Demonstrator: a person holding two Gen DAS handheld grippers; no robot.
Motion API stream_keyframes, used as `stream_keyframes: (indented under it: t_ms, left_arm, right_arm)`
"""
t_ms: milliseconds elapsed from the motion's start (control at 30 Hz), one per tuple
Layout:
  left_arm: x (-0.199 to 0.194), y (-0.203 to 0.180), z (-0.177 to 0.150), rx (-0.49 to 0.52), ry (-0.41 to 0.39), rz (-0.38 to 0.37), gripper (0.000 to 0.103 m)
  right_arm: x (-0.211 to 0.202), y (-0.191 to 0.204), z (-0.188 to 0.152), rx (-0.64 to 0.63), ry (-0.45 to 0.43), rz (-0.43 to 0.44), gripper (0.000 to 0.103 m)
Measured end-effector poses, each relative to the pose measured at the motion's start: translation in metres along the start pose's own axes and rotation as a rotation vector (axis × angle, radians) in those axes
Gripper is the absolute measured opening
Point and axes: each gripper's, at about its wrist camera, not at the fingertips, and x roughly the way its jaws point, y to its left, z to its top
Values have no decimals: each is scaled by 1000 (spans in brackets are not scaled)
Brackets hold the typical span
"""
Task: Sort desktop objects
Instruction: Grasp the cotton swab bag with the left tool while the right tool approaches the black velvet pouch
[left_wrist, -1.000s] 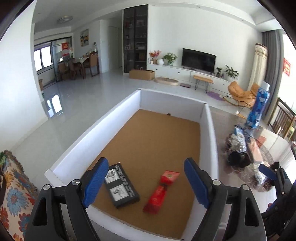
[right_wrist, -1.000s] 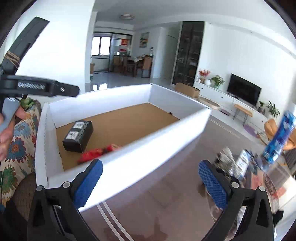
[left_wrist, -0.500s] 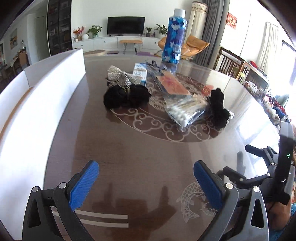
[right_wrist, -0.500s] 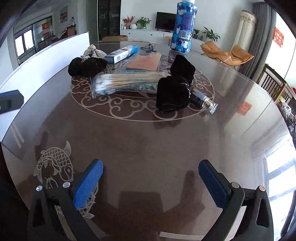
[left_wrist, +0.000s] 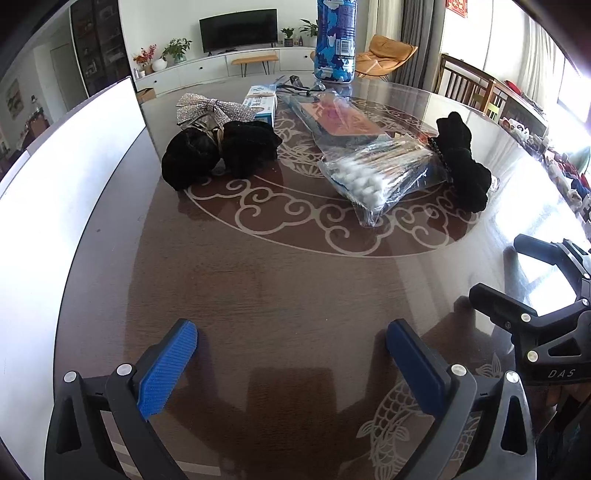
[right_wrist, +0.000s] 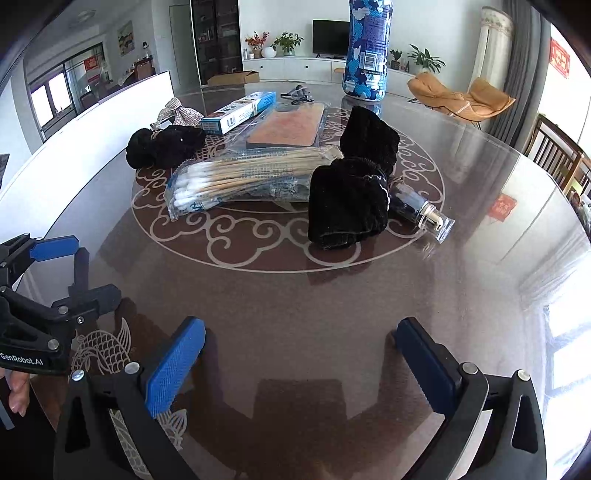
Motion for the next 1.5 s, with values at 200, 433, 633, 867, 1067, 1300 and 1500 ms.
stream_keyframes:
  t_ms: [200,433,633,867,1067,1300,1500]
  left_arm:
    - [5,-3,9,0,8,-2,103]
    - [4,-4,7,12,-33,-8,103]
    - [7,-3,11,29,-29,-22,103]
    - [12,-4,18,59,-36,-43,103]
    - [19,-9,29,97,-38,-69,103]
    - [35,-22,55,298,-39,-201,103]
    - [51,-38,82,398,-18,-260,103]
  right_arm:
    - [7,1,11,-6,8,7,103]
    - [21,0,28,-14,10,16,103]
    - [24,-1,32,-19,13,21,103]
    - [39,-18,52,2,14,7,103]
    - [52,-50,70,59,15,-31,103]
    - [52,-59,72,66,12,-36,103]
    - [52,-59,72,65,12,-37,103]
